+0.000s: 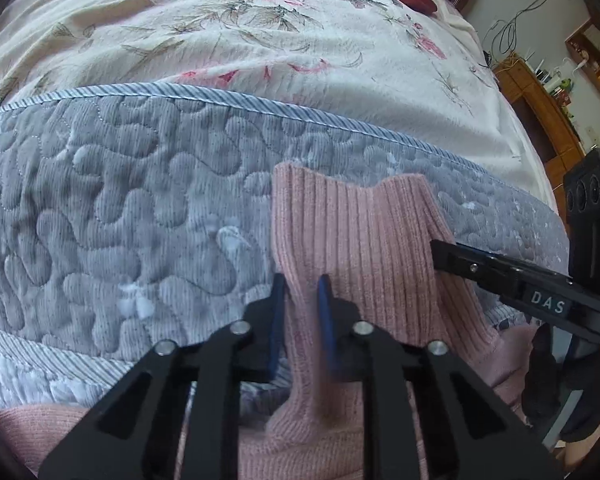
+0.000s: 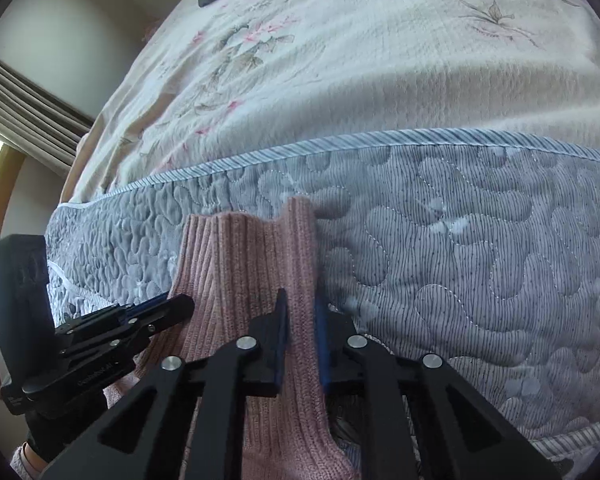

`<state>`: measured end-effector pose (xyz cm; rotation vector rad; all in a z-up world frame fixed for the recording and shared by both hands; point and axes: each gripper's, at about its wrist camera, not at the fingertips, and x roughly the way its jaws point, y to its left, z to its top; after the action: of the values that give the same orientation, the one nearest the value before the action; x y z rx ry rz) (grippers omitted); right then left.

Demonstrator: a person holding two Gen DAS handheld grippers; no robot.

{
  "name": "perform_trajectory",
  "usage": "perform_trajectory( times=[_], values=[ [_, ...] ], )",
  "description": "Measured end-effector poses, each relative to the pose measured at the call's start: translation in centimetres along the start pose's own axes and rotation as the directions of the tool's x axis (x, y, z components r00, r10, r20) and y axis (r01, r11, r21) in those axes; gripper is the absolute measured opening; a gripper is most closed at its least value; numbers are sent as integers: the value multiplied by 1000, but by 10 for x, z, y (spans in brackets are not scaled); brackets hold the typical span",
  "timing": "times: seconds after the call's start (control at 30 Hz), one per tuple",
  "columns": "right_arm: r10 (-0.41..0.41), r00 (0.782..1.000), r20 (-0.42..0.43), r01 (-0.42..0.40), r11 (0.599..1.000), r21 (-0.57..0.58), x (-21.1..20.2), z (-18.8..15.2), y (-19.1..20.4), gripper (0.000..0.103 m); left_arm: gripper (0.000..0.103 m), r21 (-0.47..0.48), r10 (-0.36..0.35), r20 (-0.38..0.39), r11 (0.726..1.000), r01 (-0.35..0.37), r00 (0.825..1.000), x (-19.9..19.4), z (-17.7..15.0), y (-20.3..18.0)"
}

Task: Fold small clothes
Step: 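Grasp the turtleneck collar with both tools and lift it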

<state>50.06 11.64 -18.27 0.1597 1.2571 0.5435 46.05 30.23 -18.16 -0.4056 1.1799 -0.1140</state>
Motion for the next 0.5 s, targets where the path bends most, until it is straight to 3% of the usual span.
perform_trajectory(
  times=[0.1,0.23,0.37,0.5],
  values=[
    [4,998,63,-2,999,-40,-23,-9,4,12,8,10,-3,46,1000,3,999,-13,-5,-3],
    [112,984,136,-103,992,-71,-62,-24,6,11,7,65,-52,124,997,44,991,-46,-19,-10],
    [188,968,168,-165,976,-140,-99,-51,15,11,7,126,-122,180,987,100,976,-83,-46,-16],
    [215,962,170,-184,967,-177,-123,-85,18,11,7,163,-162,200,978,130,966,-110,-77,-16]
  ],
)
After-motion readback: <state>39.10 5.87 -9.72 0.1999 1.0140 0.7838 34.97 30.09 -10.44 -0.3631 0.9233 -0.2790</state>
